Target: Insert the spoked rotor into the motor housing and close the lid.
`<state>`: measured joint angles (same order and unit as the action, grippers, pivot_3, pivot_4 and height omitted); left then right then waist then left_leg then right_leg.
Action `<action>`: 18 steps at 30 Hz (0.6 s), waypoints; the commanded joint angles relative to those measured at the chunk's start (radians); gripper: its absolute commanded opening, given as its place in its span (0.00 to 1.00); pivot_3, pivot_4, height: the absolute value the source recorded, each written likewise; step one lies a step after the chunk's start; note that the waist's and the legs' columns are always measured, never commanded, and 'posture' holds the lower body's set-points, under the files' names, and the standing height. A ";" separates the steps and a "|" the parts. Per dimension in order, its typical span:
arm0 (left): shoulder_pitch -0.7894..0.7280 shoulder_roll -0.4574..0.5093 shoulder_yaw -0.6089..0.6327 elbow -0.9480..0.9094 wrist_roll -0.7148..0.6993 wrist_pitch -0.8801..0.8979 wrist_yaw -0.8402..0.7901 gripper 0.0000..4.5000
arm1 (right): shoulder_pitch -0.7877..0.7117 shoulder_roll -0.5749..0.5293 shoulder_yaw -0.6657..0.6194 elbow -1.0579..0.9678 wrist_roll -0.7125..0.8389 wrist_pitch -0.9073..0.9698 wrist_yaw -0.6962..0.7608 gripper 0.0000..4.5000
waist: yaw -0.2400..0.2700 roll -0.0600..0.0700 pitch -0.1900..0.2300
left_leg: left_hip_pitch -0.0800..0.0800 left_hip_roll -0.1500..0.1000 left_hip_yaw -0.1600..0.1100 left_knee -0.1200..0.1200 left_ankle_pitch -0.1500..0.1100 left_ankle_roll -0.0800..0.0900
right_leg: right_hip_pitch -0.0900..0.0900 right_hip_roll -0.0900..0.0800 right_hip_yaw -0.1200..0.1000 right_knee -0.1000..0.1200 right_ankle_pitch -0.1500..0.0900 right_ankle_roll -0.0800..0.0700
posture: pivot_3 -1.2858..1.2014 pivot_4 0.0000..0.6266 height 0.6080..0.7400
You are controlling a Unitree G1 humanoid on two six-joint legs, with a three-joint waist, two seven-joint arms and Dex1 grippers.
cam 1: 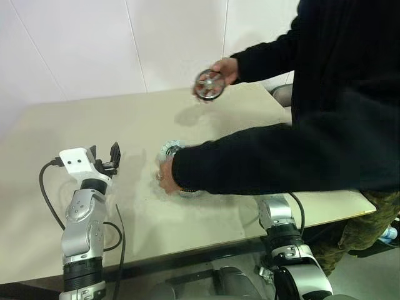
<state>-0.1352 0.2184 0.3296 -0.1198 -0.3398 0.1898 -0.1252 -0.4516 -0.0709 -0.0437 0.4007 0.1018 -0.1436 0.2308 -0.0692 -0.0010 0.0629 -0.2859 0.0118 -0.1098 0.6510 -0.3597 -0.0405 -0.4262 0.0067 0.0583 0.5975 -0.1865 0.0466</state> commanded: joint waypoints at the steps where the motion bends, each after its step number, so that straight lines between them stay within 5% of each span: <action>1: -0.009 0.000 0.006 -0.036 -0.007 -0.008 0.005 0.76 | -0.026 -0.008 -0.003 -0.028 0.002 -0.021 0.004 0.50 | 0.000 0.000 0.000 | 0.000 0.000 0.000 0.000 0.000 0.000 | 0.000 0.000 0.000 0.000 0.000 0.000 | 0.52 0.00 1.00; 18: 0.122 0.091 0.090 -0.137 -0.099 0.038 -0.091 0.76 | -0.051 -0.001 -0.003 0.014 0.004 -0.028 0.005 0.50 | -0.002 0.000 0.000 | 0.000 0.000 0.000 0.000 0.000 0.000 | 0.000 0.000 0.000 0.000 -0.001 -0.002 | 0.52 0.00 1.00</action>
<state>-0.0195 0.2870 0.3761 -0.2109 -0.4253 0.2311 -0.2147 -0.4675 -0.0767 -0.0469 0.4241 0.1019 -0.1459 0.2332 -0.0715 -0.0009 0.0630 -0.2856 0.0119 -0.1098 0.6508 -0.3598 -0.0405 -0.4263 0.0067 0.0584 0.5979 -0.1878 0.0446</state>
